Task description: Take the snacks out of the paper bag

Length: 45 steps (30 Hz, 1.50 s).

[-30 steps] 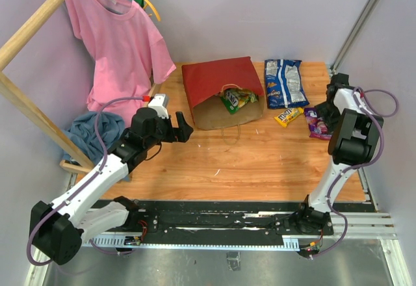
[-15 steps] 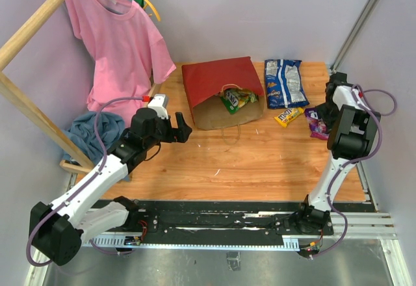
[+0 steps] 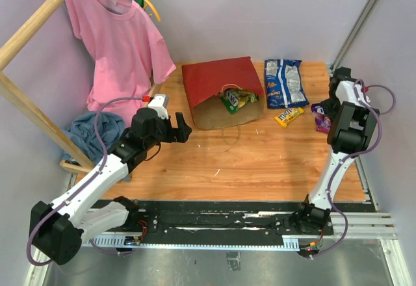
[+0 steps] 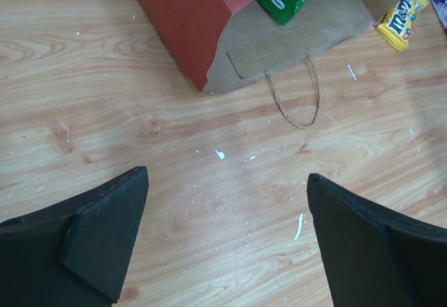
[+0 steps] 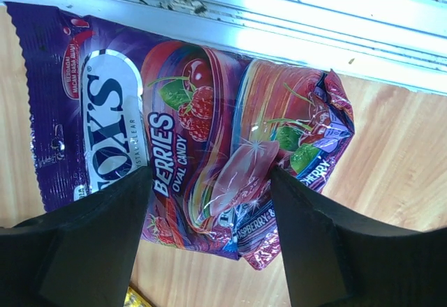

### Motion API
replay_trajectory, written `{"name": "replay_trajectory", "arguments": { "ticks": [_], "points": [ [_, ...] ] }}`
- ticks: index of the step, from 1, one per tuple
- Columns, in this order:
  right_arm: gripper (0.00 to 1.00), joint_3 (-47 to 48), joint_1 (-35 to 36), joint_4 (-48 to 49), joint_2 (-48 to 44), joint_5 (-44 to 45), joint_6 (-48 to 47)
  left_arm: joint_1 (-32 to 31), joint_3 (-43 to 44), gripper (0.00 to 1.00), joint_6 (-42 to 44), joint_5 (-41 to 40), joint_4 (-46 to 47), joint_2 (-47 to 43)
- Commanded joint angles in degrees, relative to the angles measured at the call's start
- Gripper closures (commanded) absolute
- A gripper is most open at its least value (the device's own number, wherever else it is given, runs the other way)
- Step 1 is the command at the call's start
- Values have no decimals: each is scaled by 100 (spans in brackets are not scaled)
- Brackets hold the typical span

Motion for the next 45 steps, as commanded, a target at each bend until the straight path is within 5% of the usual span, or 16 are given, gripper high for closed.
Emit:
{"name": "replay_trajectory", "arguments": {
  "ticks": [1, 33, 45],
  "points": [
    [31, 322, -123, -140, 454, 216, 37, 41, 178, 0, 137, -71, -63, 101],
    [34, 2767, 820, 1005, 2183, -763, 978, 39, 551, 0, 315, -288, -241, 715],
    [35, 3112, 788, 2209, 2240, -1175, 68, 41, 550, 0, 352, -345, -241, 825]
  ]
}}
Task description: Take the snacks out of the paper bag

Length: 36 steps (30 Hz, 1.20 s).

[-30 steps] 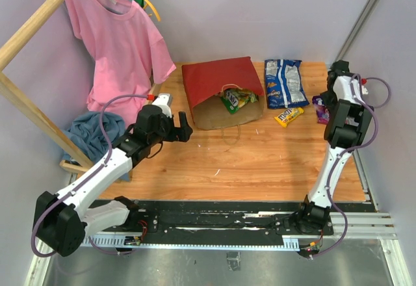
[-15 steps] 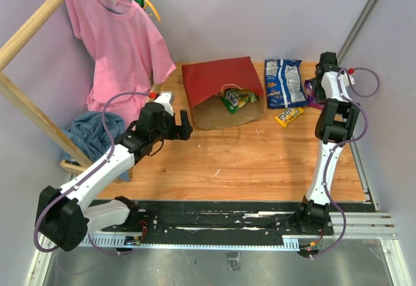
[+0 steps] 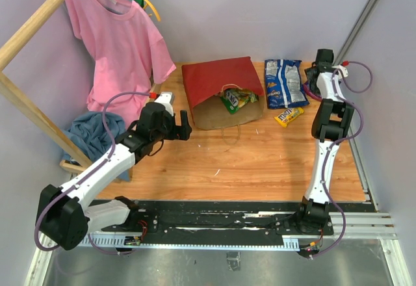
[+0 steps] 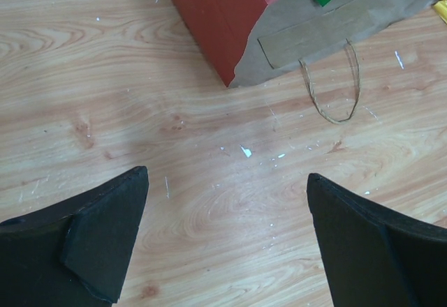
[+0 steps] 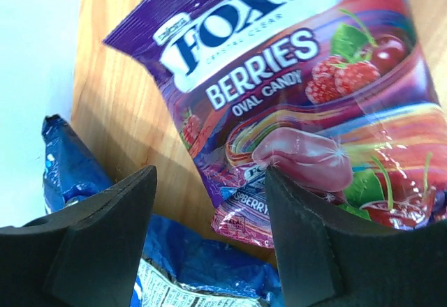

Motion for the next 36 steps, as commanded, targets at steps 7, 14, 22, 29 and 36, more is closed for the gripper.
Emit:
{"name": "replay_trajectory", "arguments": {
  "ticks": [7, 14, 22, 29, 36],
  "points": [
    [32, -778, 11, 719, -1164, -446, -1193, 37, 148, 0, -6, 70, 77, 41],
    [35, -2698, -334, 740, -2674, -445, -1142, 41, -22, 0, -44, 143, 196, -146],
    [44, -3614, -764, 123, -2902, -1070, -1462, 41, -223, 0, -96, 353, 233, -380],
    [46, -4167, -759, 715, -2769, -1014, -1228, 41, -409, 0, -200, 630, 365, -483],
    [47, -3681, -758, 835, -2109, -777, -1210, 39, -425, 0, -196, 574, 348, -580]
  ]
}}
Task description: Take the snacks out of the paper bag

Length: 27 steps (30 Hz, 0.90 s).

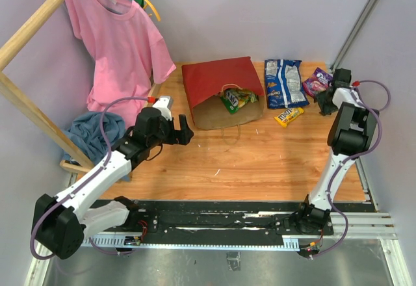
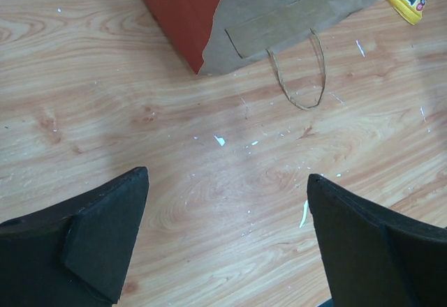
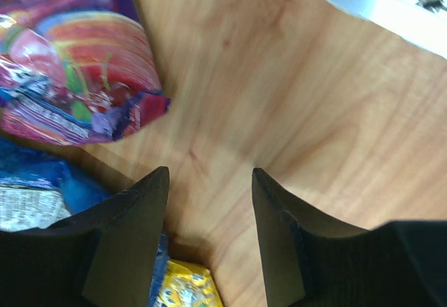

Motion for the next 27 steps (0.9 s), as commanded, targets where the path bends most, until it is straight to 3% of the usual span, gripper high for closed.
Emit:
{"name": "replay_trajectory", "arguments": {
  "ticks": [1, 14, 20, 23, 27],
  "points": [
    [47, 228, -33, 337, 338, 181, 94, 41, -53, 0, -25, 41, 168, -160],
    [45, -374, -50, 2164, 591, -160, 402, 41, -14, 0, -18, 51, 208, 60],
    [32, -708, -52, 2895, 583, -294, 554, 41, -4, 0, 2, 31, 190, 100],
    [26, -595, -58, 2830, 702, -327, 610, 41, 8, 0, 2, 38, 190, 129],
    [28, -367, -64, 2454, 846, -283, 685, 40, 9, 0, 7, 35, 173, 127]
  ]
}}
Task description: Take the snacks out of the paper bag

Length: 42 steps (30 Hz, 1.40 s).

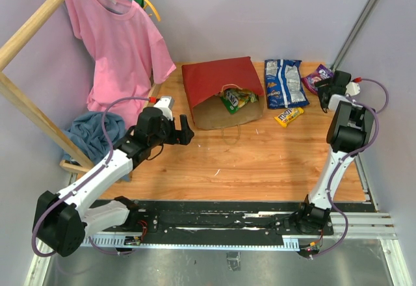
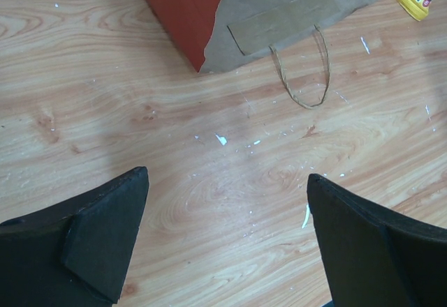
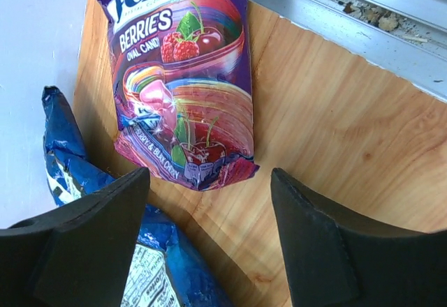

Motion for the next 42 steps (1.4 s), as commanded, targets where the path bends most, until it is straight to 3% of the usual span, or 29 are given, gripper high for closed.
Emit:
{"name": "replay_trajectory", "arguments": {
  "ticks": [1, 10, 15, 18, 19, 28, 34, 37, 42],
  "points": [
    [30, 174, -62, -719, 444, 28, 190, 41, 27, 0, 10, 22, 123, 15],
    [47, 363, -68, -1209, 585, 166, 195, 41, 22, 0, 11, 28, 97, -7],
    [73, 339, -104, -1073, 675, -58, 157, 41, 15, 0, 12, 18, 79, -54],
    [97, 306, -111, -1013, 655, -85, 41, 40, 13, 0, 15, 11, 61, -80],
    [99, 297, -116, -1006, 637, -96, 19, 41, 8, 0, 14, 13, 53, -87],
    [99, 272, -157, -769, -109, -707, -1174, 40, 4, 0, 10, 36, 49, -142],
    [99, 262, -366, -265, -651, -1613, -1925, 41, 11, 0, 5, 58, 36, -197],
    [99, 1137, -397, -1195, -508, -1868, -2818, 36, 31, 0, 22, 54, 10, -224],
    [99, 4003, -363, -3885, 672, -2222, -4338, 41, 109, 0, 52, 222, 67, -139]
  ]
}}
